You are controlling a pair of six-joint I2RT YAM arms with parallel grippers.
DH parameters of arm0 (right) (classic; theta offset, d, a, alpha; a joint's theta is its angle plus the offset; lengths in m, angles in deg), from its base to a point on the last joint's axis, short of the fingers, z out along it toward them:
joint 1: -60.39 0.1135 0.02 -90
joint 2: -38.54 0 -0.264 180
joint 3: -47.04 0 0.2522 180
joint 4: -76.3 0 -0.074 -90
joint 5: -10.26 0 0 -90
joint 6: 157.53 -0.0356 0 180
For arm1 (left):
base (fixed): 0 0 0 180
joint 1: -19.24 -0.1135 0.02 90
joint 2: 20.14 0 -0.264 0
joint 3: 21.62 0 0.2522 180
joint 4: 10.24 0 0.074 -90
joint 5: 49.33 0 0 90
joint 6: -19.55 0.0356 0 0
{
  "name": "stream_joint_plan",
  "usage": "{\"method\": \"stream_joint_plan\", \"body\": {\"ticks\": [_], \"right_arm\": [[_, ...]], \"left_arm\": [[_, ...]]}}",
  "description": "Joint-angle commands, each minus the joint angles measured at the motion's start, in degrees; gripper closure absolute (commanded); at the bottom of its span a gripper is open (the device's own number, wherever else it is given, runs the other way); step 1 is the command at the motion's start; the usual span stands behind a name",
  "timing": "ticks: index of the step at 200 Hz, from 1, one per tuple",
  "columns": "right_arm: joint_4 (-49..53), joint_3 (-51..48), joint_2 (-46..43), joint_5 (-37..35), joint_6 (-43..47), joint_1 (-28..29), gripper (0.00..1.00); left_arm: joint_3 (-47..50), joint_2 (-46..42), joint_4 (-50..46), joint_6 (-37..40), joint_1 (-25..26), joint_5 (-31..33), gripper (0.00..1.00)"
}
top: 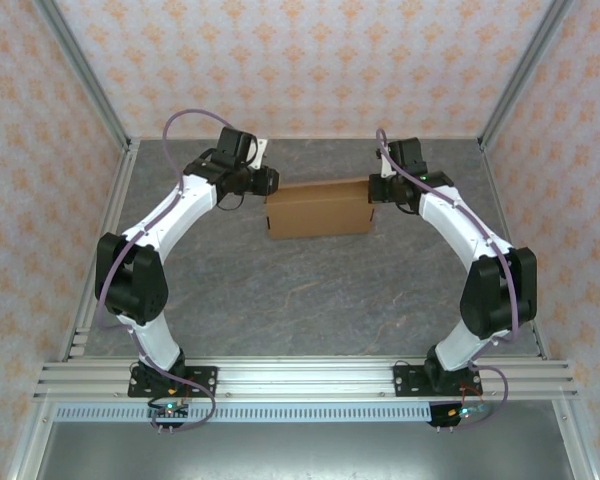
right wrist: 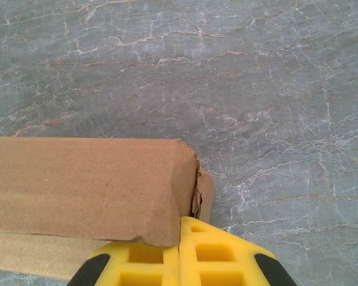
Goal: Fold the paper box
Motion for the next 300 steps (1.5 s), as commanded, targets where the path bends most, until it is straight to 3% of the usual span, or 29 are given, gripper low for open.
{"method": "stream_joint_plan", "body": {"ticks": [1, 147, 300], "right_arm": [[5.25, -2.50, 0.23, -1.95, -1.10, 0.07, 0.95], [6.97, -0.75, -2.84, -1.27, -0.74, 0.07, 0.75], [8.91, 5.11, 2.43, 1.32, -1.09, 0.02, 0.74]], "left_arm": [[1.92, -1.27, -0.52, -0.41, 0.05, 0.50, 0.67], [7.70, -3.01, 2.40, -0.14, 0.04, 2.42, 0.68], [2.35, 0.95, 0.34, 1.09, 0.11, 3.55, 0.67]]}}
